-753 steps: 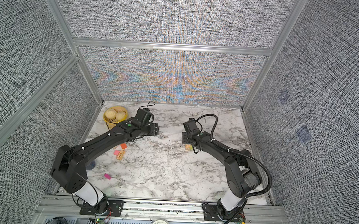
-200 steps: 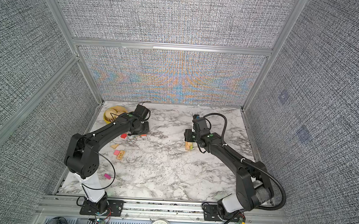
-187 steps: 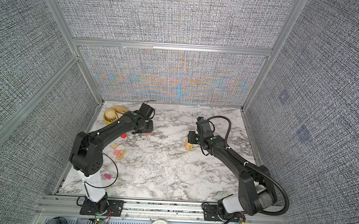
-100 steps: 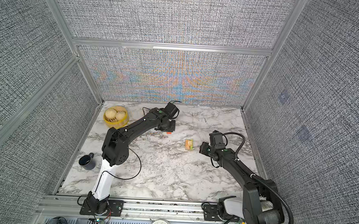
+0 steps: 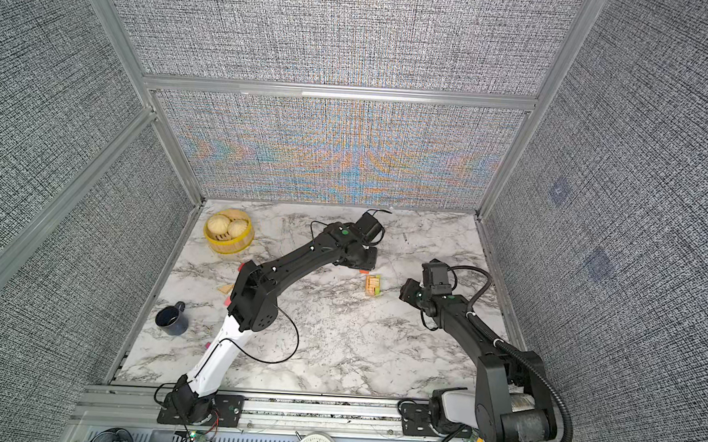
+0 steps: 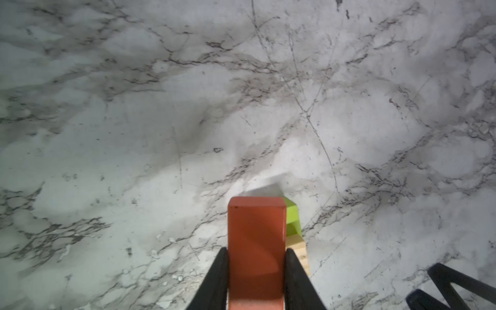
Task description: Build the wood block tower
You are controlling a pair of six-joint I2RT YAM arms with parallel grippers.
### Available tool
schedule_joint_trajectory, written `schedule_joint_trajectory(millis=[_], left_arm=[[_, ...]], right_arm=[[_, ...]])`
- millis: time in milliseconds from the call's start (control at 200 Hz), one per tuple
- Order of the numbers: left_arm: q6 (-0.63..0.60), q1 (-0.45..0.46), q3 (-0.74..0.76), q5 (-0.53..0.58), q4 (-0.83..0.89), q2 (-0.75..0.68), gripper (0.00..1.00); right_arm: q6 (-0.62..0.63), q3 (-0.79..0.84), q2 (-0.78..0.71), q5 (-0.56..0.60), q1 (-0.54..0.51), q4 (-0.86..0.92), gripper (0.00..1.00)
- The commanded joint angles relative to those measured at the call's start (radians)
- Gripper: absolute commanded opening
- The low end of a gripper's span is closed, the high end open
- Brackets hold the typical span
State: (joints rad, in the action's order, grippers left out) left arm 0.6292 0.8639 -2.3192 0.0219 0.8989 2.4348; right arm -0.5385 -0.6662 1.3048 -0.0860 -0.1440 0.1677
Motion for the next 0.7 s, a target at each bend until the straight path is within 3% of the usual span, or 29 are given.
schedule_joint_trajectory(millis=[0, 695], left_arm=[[0.007, 0.019, -0.02, 0.014, 0.028, 0.014, 0.21], [0.018, 0.075, -0.009, 0.06, 0.049, 0.022, 0.19]], right_arm=[[-0.011, 0.007, 0.0, -0.015, 0.007, -0.025, 0.62], [-0.016, 0.013, -0.001, -0.032, 0.017, -0.035, 0.63]])
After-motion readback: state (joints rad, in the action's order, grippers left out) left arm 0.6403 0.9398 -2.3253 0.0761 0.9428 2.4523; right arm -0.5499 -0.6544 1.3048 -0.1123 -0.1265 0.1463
